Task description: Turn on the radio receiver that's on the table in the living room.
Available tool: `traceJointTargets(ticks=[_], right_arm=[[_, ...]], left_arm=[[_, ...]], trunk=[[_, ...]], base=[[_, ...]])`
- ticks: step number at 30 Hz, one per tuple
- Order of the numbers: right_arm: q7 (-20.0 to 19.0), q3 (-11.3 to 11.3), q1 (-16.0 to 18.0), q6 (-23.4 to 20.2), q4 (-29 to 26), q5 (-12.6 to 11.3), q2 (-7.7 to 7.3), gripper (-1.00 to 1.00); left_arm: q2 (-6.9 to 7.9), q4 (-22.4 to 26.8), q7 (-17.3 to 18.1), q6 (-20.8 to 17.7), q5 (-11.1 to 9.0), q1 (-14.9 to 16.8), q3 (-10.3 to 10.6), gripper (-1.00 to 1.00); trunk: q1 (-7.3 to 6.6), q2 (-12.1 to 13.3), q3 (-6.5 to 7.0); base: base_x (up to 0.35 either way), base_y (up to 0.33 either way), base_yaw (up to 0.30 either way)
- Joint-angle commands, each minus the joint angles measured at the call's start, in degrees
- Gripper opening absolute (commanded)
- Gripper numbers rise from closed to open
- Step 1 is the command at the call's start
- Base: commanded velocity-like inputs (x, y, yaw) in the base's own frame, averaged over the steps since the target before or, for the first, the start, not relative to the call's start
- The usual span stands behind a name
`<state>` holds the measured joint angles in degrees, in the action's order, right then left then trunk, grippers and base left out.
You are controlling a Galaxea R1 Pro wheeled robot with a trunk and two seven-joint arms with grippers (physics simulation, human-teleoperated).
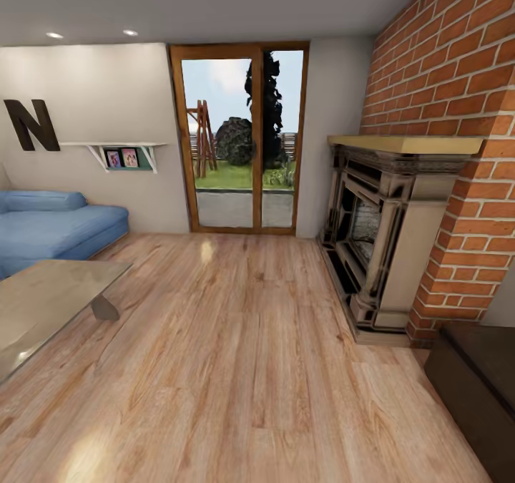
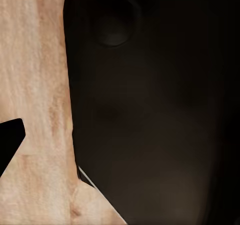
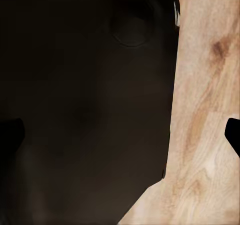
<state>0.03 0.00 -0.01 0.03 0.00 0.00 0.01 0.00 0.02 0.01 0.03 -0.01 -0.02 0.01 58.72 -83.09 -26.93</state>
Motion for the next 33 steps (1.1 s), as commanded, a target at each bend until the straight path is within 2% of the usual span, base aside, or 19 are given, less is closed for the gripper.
traceJointTargets(ticks=[1,10,15,17,22,31,32,33], right_arm=[[0.26,0.04,0.33,0.3,-0.15,0.01,0.33,1.0],[0.32,-0.09,3.28,0.41,-0.12,-0.04,3.22,1.0],[0.34,0.02,4.15,0.55,-0.11,-0.01,3.42,1.0],[0.34,0.09,4.16,0.73,-0.16,0.04,3.3,1.0],[0.41,0.08,4.22,1.16,-1.5,0.16,1.76,1.0],[0.42,0.01,4.82,1.04,-4.41,0.91,-1.13,1.0],[0.42,0.0,4.86,0.98,-22.59,1.4,-2.86,1.0],[0.42,-0.03,4.95,0.81,-24.99,2.35,-2.97,1.0]], left_arm=[[-0.33,0.14,0.08,0.3,-0.05,-0.32,0.08,1.0],[-3.22,0.13,0.08,0.32,-0.07,-1.2,0.04,1.0],[-4.46,0.14,0.23,0.35,-0.16,-1.21,0.03,1.0],[-4.74,0.15,0.29,0.4,-0.21,-1.19,0.1,1.0],[-5.91,0.21,0.34,1.89,-0.2,-1.21,0.33,1.0],[-5.26,2.89,-0.26,4.78,0.38,-1.21,0.42,1.0],[-5.23,14.48,-0.33,5.58,0.4,-1.19,0.4,1.0],[-5.13,17.05,-0.5,4.51,0.4,-1.17,0.38,1.0]], trunk=[[0.01,0.01,0.0],[0.01,0.01,0.0],[0.01,0.01,0.0],[0.01,0.01,0.0],[0.01,0.01,0.0],[0.01,0.01,0.0],[0.01,0.01,0.0],[0.01,0.01,0.0]], base=[[0.0,0.0,0.0],[0.0,0.0,0.0],[0.0,0.0,0.0],[0.0,0.0,0.0],[0.0,0.0,0.0],[0.0,0.0,0.0],[0.0,0.0,0.0],[0.0,0.0,0.0]])
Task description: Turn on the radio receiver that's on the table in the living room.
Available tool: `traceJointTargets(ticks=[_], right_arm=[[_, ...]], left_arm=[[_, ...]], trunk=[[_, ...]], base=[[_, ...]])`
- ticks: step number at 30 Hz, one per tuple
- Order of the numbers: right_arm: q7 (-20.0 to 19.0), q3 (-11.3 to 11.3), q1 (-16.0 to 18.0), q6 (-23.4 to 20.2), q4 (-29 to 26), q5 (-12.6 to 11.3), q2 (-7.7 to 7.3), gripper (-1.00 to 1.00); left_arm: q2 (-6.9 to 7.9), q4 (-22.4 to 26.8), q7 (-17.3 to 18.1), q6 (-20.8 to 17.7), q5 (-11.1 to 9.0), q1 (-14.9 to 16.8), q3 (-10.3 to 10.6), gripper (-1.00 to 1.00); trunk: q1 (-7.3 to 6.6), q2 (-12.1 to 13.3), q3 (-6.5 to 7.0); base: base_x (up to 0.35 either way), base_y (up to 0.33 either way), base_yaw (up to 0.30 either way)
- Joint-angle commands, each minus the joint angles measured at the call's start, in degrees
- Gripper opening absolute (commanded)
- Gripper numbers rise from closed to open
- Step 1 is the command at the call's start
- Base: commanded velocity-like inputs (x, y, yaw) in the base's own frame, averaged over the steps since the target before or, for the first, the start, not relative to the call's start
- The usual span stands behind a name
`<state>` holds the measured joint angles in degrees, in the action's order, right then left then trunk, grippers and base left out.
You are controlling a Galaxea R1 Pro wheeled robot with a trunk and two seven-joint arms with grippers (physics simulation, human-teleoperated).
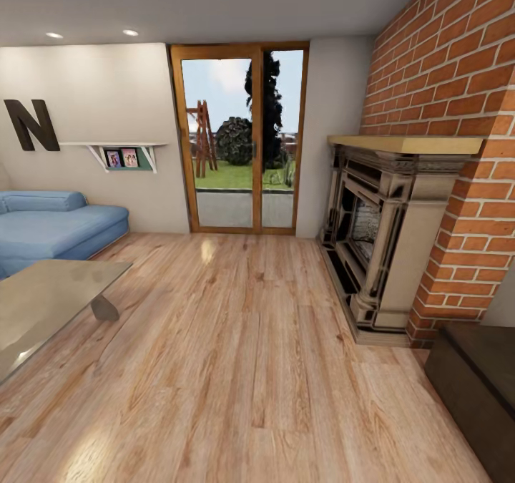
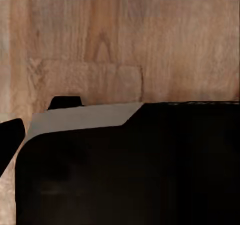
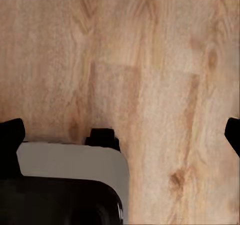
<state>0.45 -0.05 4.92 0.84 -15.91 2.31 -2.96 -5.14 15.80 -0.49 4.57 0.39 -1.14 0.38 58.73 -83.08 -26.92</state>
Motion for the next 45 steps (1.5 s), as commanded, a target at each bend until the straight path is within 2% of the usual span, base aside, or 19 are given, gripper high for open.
traceJointTargets(ticks=[1,3,6,10,13,15,20,23,29,33,36,45], right_arm=[[0.0,-0.06,0.35,-0.23,-12.24,2.01,-0.1,1.0],[-0.08,-0.11,2.85,-0.56,-15.08,6.17,-0.17,1.0],[-0.29,-0.16,7.22,-3.23,-15.76,8.85,-0.2,1.0],[-0.48,-0.25,12.37,-10.62,-16.07,10.24,-0.2,1.0],[-0.21,-0.35,15.43,-12.56,-16.34,10.58,-0.17,1.0],[-0.07,-0.37,16.0,-12.74,-16.43,10.68,-0.1,1.0],[-0.59,-0.19,16.55,-12.19,-16.51,10.83,0.0,1.0],[-0.68,-0.03,16.6,-12.12,-16.5,10.84,0.1,1.0],[-0.69,0.17,16.61,-12.03,-16.22,10.87,0.22,1.0],[-0.68,0.19,16.61,-12.01,-16.11,10.87,0.23,1.0],[-0.67,0.2,16.62,-12.01,-16.09,10.87,0.23,1.0],[-0.67,0.22,16.61,-12.03,-16.08,10.87,0.23,1.0]], left_arm=[[0.11,5.22,-0.35,-2.66,-0.01,-0.03,-0.01,1.0],[0.18,11.64,-1.2,-9.31,-0.15,0.28,-0.08,1.0],[0.2,16.51,-1.75,-14.93,-0.22,1.56,-0.11,1.0],[0.34,19.31,-2.1,-17.96,-0.17,4.26,-0.16,1.0],[1.75,19.67,-2.36,-18.62,-0.28,6.85,-1.68,1.0],[2.47,19.63,-2.38,-18.7,-0.57,7.66,-3.04,1.0],[3.51,18.38,-2.28,-16.64,-1.99,8.43,-8.53,1.0],[3.61,17.31,-2.25,-13.85,-2.12,8.5,-9.95,1.0],[3.64,16.01,-2.24,-12.25,-2.1,8.52,-10.46,1.0],[3.71,15.78,-2.29,-8.53,-2.07,8.52,-10.75,1.0],[3.69,15.0,-2.31,-7.33,-2.07,8.52,-10.69,1.0],[3.64,13.78,-2.32,-6.7,-1.98,8.52,-10.49,1.0]], trunk=[[0.0,0.0,0.0],[0.0,0.0,0.0],[0.0,0.0,0.0],[0.0,0.0,0.0],[0.0,0.0,0.0],[0.0,0.0,0.0],[0.0,0.0,0.0],[0.0,0.0,0.0],[0.0,0.0,0.0],[0.0,0.0,0.0],[0.0,0.0,0.0],[0.0,0.0,0.0]], base=[[0.0,0.0,0.0],[0.0,0.0,0.0],[0.0,0.0,0.0],[0.0,0.0,0.0],[0.0,0.0,0.0],[0.0,0.0,0.0],[0.0,0.0,0.0],[0.0,0.0,0.0],[0.0,0.0,0.114],[0.0,0.0,0.272],[0.0,0.0,0.29],[0.0,0.0,0.294]])
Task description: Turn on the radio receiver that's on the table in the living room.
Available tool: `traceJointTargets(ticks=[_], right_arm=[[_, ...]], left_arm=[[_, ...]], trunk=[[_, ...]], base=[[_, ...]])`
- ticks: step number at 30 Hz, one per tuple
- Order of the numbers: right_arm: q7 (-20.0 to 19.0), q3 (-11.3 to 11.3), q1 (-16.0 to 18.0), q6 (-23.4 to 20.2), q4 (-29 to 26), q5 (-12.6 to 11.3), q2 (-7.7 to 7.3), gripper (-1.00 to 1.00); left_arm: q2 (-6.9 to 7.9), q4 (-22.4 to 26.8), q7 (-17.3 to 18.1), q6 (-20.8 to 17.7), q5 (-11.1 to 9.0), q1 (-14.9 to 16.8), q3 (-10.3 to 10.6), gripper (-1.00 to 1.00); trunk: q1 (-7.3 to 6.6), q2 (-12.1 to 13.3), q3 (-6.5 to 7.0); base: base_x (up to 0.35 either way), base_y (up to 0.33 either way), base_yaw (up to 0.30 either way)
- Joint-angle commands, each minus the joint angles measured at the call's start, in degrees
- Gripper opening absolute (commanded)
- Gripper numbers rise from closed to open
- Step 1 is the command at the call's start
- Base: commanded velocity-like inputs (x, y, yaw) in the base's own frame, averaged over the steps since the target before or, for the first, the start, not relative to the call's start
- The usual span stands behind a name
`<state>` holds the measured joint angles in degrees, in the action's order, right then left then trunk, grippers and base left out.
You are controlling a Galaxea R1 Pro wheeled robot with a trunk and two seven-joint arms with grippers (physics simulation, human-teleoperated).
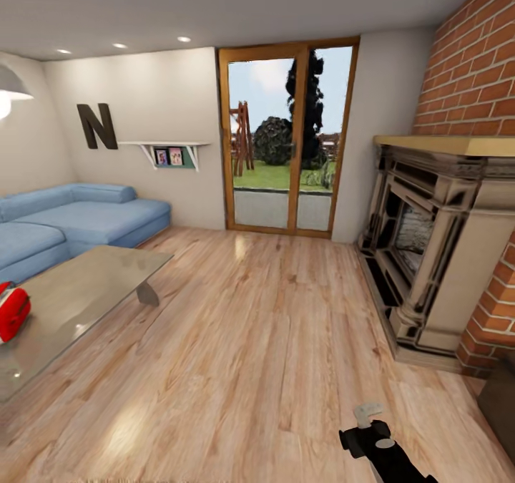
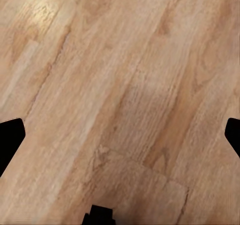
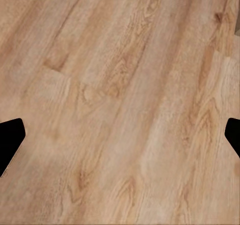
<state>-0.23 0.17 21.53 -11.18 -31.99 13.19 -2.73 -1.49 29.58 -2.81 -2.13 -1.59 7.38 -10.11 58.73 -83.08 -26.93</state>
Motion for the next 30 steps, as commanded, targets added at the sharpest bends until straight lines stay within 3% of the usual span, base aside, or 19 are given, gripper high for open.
traceJointTargets(ticks=[1,12,30], right_arm=[[0.03,0.0,0.0,-0.01,0.0,0.0,0.08,1.0],[0.0,0.0,0.0,0.02,0.0,-0.02,0.18,1.0],[0.04,0.0,0.0,0.02,0.03,-0.01,0.18,1.0]], left_arm=[[0.0,-0.05,0.0,0.02,0.0,0.0,0.0,1.0],[0.08,-0.05,-0.07,0.02,0.01,0.0,0.0,1.0],[0.18,-0.05,-0.18,-0.06,0.09,0.0,-0.08,1.0]], trunk=[[0.0,0.0,0.0],[0.0,0.0,0.0],[0.0,0.0,0.0]], base=[[0.0,0.0,0.295],[0.03,-0.004,0.295],[0.288,-0.145,0.295]])
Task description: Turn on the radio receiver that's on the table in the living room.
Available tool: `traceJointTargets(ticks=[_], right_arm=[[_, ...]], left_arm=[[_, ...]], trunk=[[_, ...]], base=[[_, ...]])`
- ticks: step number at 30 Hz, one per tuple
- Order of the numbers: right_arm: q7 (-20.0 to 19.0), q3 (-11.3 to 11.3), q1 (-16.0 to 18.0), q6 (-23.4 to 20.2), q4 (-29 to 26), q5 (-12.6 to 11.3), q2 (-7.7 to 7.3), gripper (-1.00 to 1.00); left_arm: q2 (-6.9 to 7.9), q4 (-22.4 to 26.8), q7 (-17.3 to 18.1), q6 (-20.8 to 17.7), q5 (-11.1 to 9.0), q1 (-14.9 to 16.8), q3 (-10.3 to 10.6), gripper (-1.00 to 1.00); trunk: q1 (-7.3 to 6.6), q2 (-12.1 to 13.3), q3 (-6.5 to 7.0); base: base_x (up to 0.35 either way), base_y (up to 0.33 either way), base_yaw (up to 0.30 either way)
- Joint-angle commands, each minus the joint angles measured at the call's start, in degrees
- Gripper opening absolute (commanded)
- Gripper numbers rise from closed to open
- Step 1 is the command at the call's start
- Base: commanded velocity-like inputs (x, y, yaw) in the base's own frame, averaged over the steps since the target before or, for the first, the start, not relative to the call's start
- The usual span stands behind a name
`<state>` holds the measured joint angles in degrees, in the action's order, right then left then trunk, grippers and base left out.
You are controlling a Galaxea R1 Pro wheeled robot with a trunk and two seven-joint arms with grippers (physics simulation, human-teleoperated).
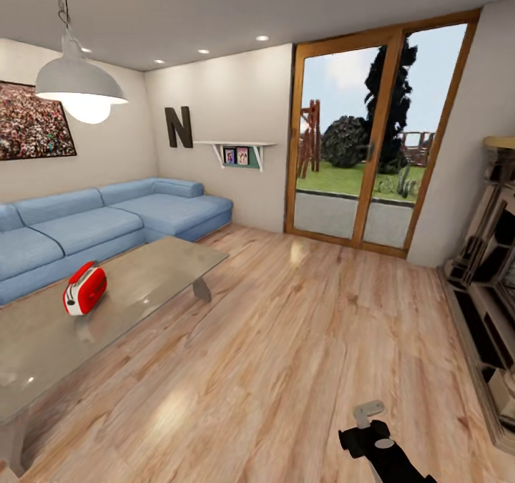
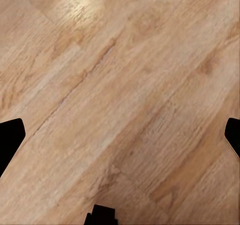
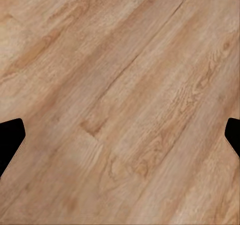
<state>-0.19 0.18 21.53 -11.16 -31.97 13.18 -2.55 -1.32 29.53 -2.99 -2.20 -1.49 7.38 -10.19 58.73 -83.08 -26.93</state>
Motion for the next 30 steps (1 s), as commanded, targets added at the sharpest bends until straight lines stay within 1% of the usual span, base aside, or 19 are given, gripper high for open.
traceJointTargets(ticks=[1,8,12,19,25,30], right_arm=[[0.01,0.0,0.0,0.0,0.0,0.0,0.0,1.0],[-0.02,0.0,0.0,0.0,0.0,0.0,0.0,1.0],[0.0,0.0,0.0,0.0,-0.01,0.0,0.0,1.0],[-0.03,0.0,0.0,0.0,-0.01,-0.01,0.0,1.0],[-0.04,0.0,0.0,0.2,0.01,-0.07,0.0,1.0],[-0.04,0.0,0.0,0.54,0.05,-0.08,0.0,1.0]], left_arm=[[0.02,0.0,0.0,0.0,0.0,0.0,0.0,1.0],[0.63,0.0,0.0,0.0,-0.07,0.01,0.01,1.0],[0.69,0.0,0.0,0.0,-0.09,0.0,0.0,1.0],[0.72,0.0,0.0,0.0,-0.09,0.0,0.03,1.0],[1.28,0.0,0.08,0.05,-0.23,0.0,0.0,1.0],[1.39,0.0,0.09,0.08,-0.26,0.0,0.0,1.0]], trunk=[[0.0,0.0,0.0],[0.0,0.0,0.0],[0.0,0.0,0.0],[0.0,0.0,0.0],[0.0,0.0,0.0],[0.0,0.0,0.0]], base=[[0.298,-0.152,0.295],[0.298,-0.152,0.295],[0.299,-0.149,0.295],[0.321,-0.034,0.294],[0.326,0.06,0.075],[0.327,0.029,0.007]])
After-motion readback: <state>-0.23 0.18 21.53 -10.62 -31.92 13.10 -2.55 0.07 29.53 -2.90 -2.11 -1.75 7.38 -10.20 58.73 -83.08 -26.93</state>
